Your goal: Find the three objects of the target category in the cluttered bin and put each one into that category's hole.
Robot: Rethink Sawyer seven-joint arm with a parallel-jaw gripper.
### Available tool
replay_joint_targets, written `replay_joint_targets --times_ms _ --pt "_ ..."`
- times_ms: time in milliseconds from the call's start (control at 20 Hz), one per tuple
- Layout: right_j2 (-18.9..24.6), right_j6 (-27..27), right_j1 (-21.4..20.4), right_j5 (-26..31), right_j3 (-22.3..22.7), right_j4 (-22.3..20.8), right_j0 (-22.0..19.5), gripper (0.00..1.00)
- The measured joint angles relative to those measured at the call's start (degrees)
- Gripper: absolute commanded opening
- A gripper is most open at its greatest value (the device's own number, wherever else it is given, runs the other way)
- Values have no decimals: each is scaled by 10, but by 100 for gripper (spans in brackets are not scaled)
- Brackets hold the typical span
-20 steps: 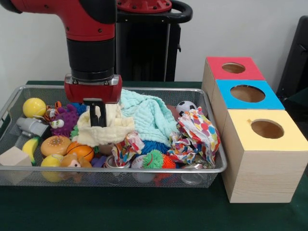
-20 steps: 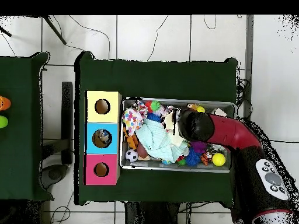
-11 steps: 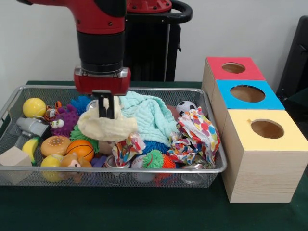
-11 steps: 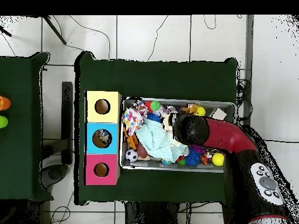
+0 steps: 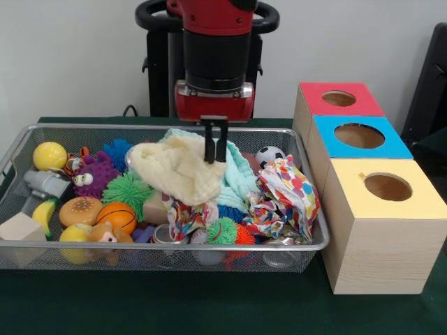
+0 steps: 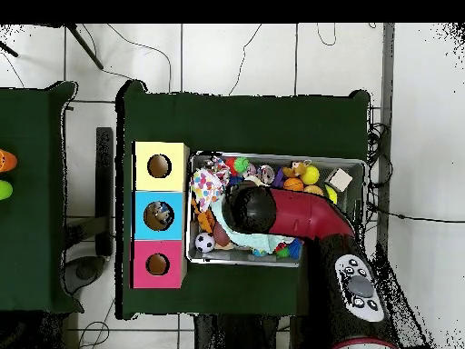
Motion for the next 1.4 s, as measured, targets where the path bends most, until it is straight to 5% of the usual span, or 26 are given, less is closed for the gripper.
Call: replay_joint_targets --times_ms 500,900,1400 --pt "0 5 64 -54 3 25 -18 0" --pt "-4 5 161 -118 -50 26 -25 0" --pt "-72 5 209 -14 -158 42 42 0"
